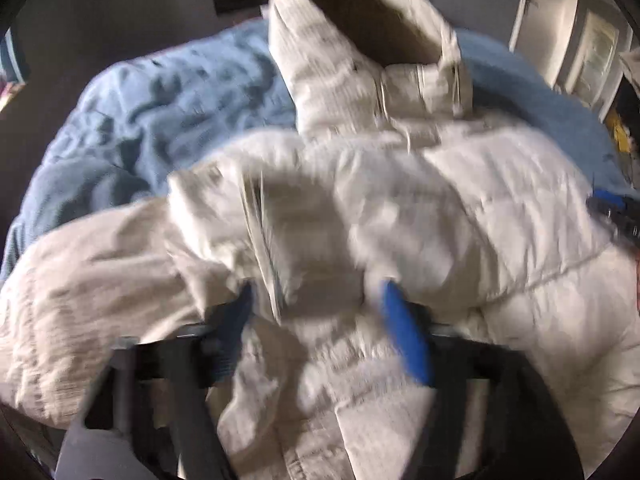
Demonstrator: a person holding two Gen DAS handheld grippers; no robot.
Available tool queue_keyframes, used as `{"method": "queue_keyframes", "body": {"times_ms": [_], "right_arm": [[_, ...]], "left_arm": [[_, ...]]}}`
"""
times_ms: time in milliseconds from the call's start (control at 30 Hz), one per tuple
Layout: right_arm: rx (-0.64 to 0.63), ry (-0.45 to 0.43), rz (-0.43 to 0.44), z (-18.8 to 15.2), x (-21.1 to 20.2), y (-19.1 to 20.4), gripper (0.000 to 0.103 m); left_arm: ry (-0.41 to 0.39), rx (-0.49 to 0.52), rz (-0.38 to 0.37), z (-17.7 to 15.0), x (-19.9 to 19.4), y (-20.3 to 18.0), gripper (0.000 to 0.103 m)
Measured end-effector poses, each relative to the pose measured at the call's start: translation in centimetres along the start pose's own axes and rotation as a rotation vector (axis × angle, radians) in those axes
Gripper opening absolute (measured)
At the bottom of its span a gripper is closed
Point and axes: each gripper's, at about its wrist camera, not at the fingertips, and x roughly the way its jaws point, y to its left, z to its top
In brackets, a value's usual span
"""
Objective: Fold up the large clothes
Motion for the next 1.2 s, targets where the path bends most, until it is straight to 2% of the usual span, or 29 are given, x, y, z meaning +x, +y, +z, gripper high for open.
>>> {"method": "queue_keyframes", "body": {"times_ms": [33, 100, 267, 400, 467, 600, 767, 800, 867, 967, 1100, 1200], "right_arm": [[-0.011, 0.001, -0.006, 0.0, 0.1, 0.2, 0.061], [-0.035, 0.014, -0.020, 0.0, 0.4, 0.7, 0.061], [-0.082, 0.069, -0.066, -0.3, 1.7, 1.7, 0.070], [-0.088, 0.119, -0.089, -0.7, 3.0, 1.7, 0.076], [-0.079, 0.146, -0.096, -0.9, 3.6, 1.4, 0.083], [-0.046, 0.204, -0.098, -1.2, 4.8, 0.7, 0.091], [-0.041, 0.230, -0.101, -1.4, 5.2, 0.6, 0.096], [-0.045, 0.243, -0.105, -1.4, 5.4, 0.7, 0.096], [-0.048, 0.254, -0.107, -1.4, 5.6, 0.8, 0.096], [-0.042, 0.254, -0.099, -1.5, 5.5, 0.7, 0.096], [-0.056, 0.191, -0.108, -1.4, 4.2, 1.1, 0.096], [-0.094, 0.081, -0.134, -1.0, 1.6, 2.2, 0.096]], "left_arm": [[-0.033, -0.006, 0.001, 0.0, -0.7, 0.1, 0.076], [-0.046, -0.007, -0.007, -0.1, -1.0, 0.2, 0.078], [0.032, 0.045, -0.080, -0.1, 0.9, -0.8, 0.078], [0.100, 0.091, -0.060, -0.6, 2.9, -1.8, 0.080], [0.136, 0.072, -0.070, -0.8, 3.9, -1.4, 0.081], [0.161, 0.018, -0.091, -1.0, 4.5, -0.3, 0.082], [0.119, 0.038, -0.071, -1.0, 3.3, -0.7, 0.082], [0.103, 0.043, -0.054, -1.0, 2.8, -0.8, 0.083], [0.066, 0.050, -0.025, -0.8, 1.8, -1.0, 0.094], [0.007, 0.045, -0.010, -0.3, -0.7, -0.7, 0.096], [-0.050, 0.045, 0.010, 0.1, -4.9, 1.1, 0.096], [-0.069, 0.019, 0.032, 0.0, -7.5, 3.1, 0.096]]}}
